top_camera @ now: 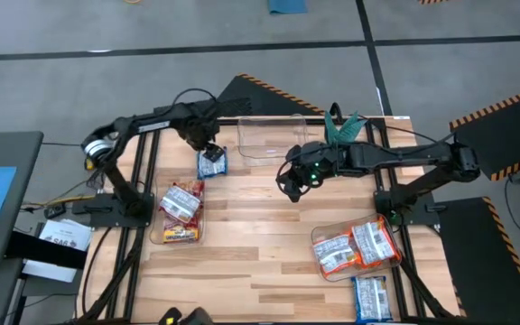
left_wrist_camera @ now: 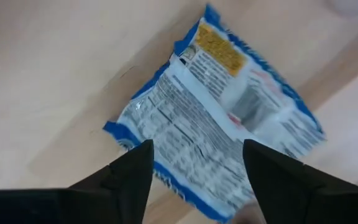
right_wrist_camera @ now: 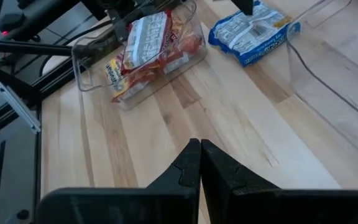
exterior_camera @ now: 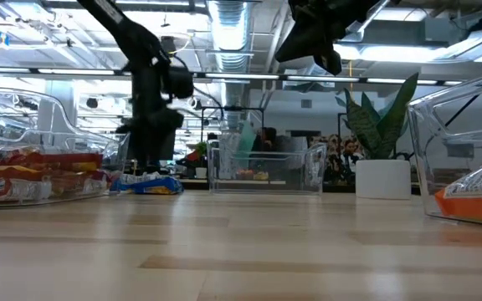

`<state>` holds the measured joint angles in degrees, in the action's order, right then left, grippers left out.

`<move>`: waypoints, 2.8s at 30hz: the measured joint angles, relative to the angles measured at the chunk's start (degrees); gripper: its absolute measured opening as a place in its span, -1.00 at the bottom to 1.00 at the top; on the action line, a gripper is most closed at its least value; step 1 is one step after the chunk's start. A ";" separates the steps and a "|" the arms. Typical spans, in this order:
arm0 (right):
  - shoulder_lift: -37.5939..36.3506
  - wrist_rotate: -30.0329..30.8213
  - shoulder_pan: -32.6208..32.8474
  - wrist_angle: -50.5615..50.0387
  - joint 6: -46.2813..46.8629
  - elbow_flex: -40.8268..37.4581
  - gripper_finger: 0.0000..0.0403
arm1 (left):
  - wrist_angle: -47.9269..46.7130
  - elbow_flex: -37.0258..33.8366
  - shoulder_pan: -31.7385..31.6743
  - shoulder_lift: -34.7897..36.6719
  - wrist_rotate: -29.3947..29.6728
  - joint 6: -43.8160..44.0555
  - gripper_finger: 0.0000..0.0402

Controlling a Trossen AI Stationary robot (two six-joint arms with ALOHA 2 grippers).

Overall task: Sort Maruchan noodles
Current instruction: Put the top blue noodle pack into the top transparent bin

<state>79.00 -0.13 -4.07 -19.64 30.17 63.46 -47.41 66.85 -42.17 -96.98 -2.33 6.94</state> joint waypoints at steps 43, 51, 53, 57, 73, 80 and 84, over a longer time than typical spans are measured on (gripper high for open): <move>0.07 0.11 -0.03 0.20 2.38 0.00 -0.84 | 9.73 -0.20 -6.22 8.01 -1.46 0.76 -1.00; 0.07 0.14 -0.08 3.55 1.02 0.00 -0.84 | 9.85 -0.09 -5.02 21.12 -1.78 2.78 -1.00; 0.07 0.12 -0.08 4.51 0.42 0.00 -0.84 | 9.85 -0.09 -4.29 23.91 -1.81 3.14 -1.00; 0.07 0.12 -0.08 6.30 -0.22 0.00 -0.84 | 9.38 0.00 -3.36 26.99 -0.60 3.51 -1.00; 0.07 0.28 -1.33 6.47 -0.25 0.00 -0.84 | 12.03 0.00 -7.44 8.46 2.66 11.30 -0.39; 0.07 0.66 -1.36 6.49 -0.21 0.00 -0.84 | 17.71 0.00 -8.26 -3.12 -3.25 16.08 0.07; 0.07 0.72 -1.34 6.49 -0.20 0.00 -0.84 | 21.26 0.00 -8.24 -6.01 -2.78 18.49 0.21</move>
<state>79.07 0.59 -5.41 -13.15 29.98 63.46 -26.16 66.85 -50.41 -102.99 -5.10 25.43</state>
